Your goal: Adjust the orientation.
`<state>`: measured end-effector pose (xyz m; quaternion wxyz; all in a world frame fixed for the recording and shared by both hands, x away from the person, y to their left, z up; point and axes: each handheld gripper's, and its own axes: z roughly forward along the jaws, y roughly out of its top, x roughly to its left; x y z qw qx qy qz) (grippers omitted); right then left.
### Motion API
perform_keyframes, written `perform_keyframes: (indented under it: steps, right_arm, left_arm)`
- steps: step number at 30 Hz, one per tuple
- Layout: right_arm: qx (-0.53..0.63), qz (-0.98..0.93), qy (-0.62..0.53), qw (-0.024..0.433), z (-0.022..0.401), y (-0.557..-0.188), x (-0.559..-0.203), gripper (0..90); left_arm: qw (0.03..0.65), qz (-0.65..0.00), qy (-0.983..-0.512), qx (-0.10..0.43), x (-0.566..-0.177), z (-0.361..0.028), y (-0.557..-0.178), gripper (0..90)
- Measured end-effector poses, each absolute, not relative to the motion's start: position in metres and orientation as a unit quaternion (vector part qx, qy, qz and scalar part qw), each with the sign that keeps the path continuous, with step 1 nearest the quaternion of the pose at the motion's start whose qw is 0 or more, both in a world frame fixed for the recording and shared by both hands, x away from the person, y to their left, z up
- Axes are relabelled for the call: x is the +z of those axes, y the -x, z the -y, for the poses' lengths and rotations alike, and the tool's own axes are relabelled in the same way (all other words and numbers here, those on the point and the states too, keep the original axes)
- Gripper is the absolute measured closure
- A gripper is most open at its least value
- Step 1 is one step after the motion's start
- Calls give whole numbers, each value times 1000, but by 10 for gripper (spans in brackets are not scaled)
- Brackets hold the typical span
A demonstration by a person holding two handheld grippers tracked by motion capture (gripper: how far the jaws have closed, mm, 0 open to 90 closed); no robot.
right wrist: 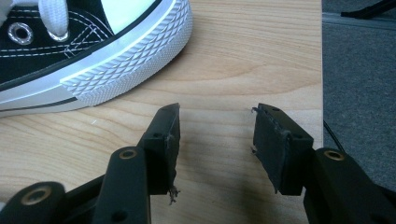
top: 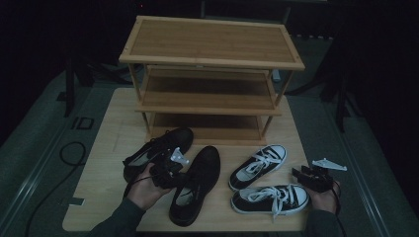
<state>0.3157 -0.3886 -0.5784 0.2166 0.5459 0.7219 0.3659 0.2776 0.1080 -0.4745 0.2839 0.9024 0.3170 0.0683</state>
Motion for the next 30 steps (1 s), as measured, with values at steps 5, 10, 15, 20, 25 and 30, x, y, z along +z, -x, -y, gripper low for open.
perform_keyframes:
  steps: [5, 10, 15, 20, 25, 30]
  right_arm:
    - [366, -722, -545, 216, 389, -316, -578, 503]
    - [366, -722, -546, 216, 389, -316, -578, 503]
    - [367, -722, -546, 216, 389, -316, -578, 502]
    - [367, -722, -546, 216, 389, -316, -578, 502]
    - [367, -721, -546, 216, 389, -316, -579, 502]
    - [367, -722, -546, 216, 389, -316, -578, 502]
  left_arm:
    - [285, -319, -901, 76, -474, -111, -277, 878]
    - [279, -328, -898, 93, -473, -116, -277, 880]
    - [287, -348, -887, 101, -474, -125, -281, 880]
    - [288, -365, -878, 114, -475, -136, -283, 880]
    - [300, -393, -861, 117, -477, -152, -285, 881]
    - [303, -407, -853, 124, -477, -161, -284, 880]
